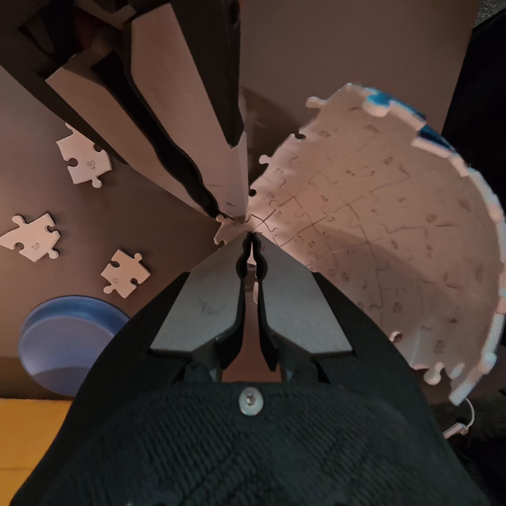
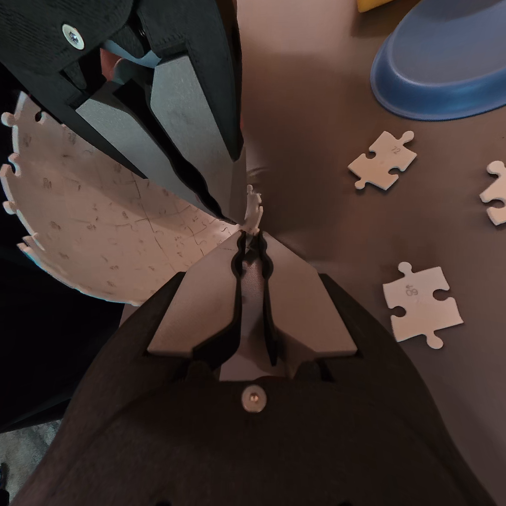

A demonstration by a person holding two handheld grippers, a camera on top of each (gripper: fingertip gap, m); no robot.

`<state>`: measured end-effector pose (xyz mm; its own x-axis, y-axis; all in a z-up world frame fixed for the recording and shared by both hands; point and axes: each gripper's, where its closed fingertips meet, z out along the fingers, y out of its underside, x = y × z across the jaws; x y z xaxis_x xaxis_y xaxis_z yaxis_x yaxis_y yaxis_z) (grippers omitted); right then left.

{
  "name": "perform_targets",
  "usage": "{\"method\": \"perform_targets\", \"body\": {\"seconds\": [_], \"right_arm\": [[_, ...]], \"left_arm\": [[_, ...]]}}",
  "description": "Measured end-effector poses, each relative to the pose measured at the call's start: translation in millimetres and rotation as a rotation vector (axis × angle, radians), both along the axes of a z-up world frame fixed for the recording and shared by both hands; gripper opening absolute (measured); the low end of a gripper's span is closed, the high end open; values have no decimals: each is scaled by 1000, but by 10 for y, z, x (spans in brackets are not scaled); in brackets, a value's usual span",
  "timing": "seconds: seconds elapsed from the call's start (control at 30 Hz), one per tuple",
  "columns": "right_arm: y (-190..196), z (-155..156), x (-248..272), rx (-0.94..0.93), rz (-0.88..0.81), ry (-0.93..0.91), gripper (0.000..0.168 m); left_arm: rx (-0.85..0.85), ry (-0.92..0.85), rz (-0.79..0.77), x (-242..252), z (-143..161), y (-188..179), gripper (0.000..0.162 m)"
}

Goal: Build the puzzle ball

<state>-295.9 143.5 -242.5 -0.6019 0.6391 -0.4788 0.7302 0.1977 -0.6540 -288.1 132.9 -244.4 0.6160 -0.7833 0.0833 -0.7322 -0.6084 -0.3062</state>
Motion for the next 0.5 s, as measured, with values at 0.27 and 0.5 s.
{"method": "perform_targets", "body": {"seconds": [0.27,0.5], "right_arm": [[-1,3,7,-18,15,-15,4],[-2,3,13,-28,31,-27,4]], "left_arm": [[-13,-55,-21,22,6,5,0],[-49,-86,-48,18,2,-2,0]]}}
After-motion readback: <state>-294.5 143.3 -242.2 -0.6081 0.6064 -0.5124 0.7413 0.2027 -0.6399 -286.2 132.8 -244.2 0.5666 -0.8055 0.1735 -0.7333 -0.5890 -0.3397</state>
